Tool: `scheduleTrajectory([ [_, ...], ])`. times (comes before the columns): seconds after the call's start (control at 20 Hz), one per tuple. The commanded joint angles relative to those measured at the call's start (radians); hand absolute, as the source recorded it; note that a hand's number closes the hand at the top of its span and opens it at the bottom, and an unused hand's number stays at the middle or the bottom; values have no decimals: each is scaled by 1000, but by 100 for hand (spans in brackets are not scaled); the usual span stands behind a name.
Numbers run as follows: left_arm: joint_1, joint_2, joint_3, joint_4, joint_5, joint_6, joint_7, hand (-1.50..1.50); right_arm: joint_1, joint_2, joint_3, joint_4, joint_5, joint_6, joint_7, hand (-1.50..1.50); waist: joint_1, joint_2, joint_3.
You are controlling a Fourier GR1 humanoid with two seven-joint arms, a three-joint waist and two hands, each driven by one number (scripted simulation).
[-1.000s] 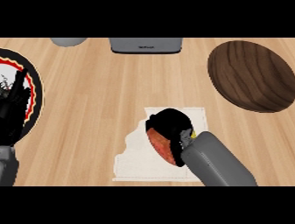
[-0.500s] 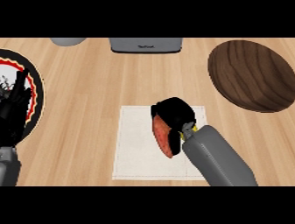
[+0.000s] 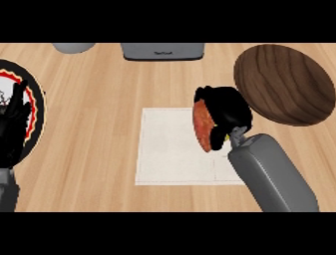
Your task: Pick the sweet potato from the placemat and place it in the bowl
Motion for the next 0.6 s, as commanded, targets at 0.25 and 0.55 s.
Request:
scheduleTrajectory([
  [0.25, 9, -21, -10, -10, -15, 14, 2, 0, -73, -38, -164, -385, 17, -50, 160, 150, -4, -2, 0],
  [0.55, -14, -23, -10, -17, -4, -14, 32, 0, -86, -79, -302, -505, -51, 61, 222, 150, 10, 3, 0],
])
